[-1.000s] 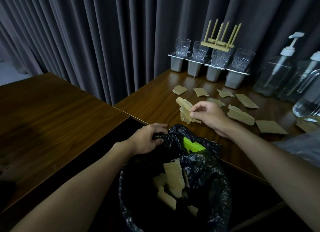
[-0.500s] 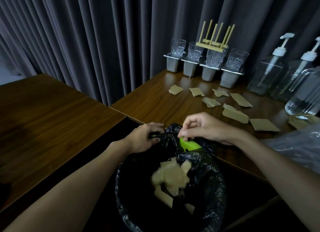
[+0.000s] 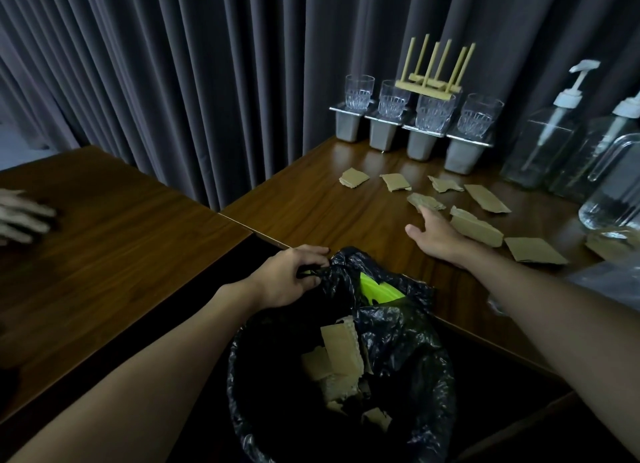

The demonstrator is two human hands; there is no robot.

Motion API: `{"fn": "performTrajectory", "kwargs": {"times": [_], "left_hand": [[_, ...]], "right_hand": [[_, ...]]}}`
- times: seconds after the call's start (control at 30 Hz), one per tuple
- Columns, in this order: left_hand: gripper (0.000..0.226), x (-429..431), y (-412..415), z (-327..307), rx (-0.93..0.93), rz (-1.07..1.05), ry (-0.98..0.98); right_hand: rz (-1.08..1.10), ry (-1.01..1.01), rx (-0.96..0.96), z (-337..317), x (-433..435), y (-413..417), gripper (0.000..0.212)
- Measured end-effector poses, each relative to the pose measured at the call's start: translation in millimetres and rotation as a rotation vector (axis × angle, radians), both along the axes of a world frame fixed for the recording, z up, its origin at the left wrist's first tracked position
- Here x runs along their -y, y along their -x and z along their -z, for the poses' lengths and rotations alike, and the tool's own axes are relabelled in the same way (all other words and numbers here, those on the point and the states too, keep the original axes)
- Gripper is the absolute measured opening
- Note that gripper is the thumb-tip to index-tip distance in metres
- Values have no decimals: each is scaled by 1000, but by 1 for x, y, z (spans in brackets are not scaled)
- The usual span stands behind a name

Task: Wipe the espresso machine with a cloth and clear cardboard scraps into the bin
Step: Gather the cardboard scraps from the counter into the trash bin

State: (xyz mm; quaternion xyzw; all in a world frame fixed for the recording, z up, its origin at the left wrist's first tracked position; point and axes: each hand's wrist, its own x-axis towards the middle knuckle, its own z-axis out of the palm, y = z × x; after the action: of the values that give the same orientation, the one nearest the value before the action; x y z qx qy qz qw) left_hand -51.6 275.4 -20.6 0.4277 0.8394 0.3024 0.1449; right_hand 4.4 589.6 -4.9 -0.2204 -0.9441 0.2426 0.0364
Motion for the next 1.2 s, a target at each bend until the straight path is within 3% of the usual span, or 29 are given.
{"fn": "performTrajectory", "kwargs": {"times": [0.2,0.37,0.6,0.77,0.87,1.03,1.13,1.2], "left_hand": [[34,0,1,1,3,-4,-3],[33,-1,2,1,-14,4,5],[32,-1,2,0,-1,5,14],[32,-1,0,-1,15,3,8],[32,-1,0,-2,26,-3,13],[33,-1,0,-2,35,-7,10],[32,-1,0,-2,35,-3,8],[32,-1,0,-2,30,0,11]], "right_hand": [[23,-85,86,5,-9,9,65],[-10,-200,11,4,-4,9,51],[-67,-188,-31,4,5,-2,30],[-62,-162,1,-2,14,-11,33],[-1,-166,-2,-2,22,-13,17],[84,116,-118,-5,28,-14,39],[77,301,-235,-17,38,-20,25],[17,527,-274,-29,48,-27,18]]}}
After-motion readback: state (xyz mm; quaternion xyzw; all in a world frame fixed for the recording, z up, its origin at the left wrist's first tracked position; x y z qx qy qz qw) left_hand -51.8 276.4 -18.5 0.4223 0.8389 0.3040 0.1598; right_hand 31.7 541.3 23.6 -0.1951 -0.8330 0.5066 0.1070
